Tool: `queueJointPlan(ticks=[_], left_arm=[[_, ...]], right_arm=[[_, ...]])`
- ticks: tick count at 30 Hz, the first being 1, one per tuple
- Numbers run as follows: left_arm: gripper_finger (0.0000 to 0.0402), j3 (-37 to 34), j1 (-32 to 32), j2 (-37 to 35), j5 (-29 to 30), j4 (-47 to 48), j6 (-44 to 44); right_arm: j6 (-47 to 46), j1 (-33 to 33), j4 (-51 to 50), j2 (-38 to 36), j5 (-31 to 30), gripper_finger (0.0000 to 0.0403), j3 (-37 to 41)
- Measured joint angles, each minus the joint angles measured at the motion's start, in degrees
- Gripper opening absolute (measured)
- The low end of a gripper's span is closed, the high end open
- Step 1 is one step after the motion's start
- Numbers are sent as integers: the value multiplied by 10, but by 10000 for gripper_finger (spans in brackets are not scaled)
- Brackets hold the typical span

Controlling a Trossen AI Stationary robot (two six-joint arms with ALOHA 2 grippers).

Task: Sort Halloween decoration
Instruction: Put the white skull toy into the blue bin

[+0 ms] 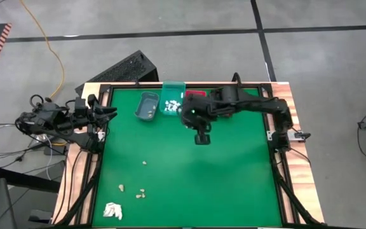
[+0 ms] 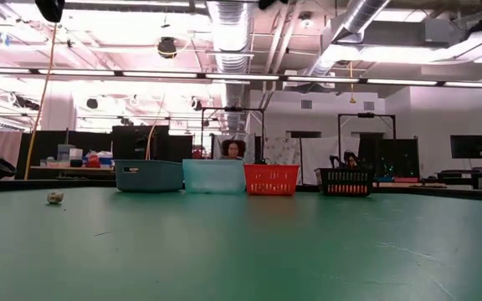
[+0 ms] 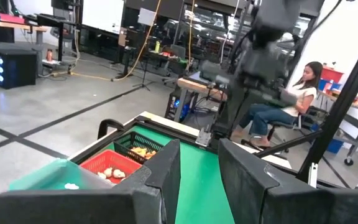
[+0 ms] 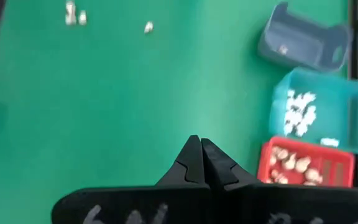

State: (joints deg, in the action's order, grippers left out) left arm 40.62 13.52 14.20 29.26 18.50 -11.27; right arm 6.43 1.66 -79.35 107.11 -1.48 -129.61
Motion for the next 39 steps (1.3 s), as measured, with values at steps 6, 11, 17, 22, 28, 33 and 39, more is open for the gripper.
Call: queueJointPlan(ticks=[6,11,17,22,28,33,39], left_arm=[[99,0,0,0,-3,1,-3],[99,0,0,0,0,1,3],[99,0,0,0,6,1,3],[99,0,0,0,8,4,2],[99,0,0,0,14,12,2],[99,0,0,0,10,17,2],[99,0,0,0,10,19,1]], right_arm=[[-57,11,143,-143,0,0,269],[-130,15,498,-285,-39,0,542],[-216,40,893,-262,-50,0,771],[-240,59,1111,-131,-49,0,792],[-234,81,1179,23,-27,56,689],[-179,84,1140,121,-25,148,566],[-149,80,1012,212,-26,238,407]])
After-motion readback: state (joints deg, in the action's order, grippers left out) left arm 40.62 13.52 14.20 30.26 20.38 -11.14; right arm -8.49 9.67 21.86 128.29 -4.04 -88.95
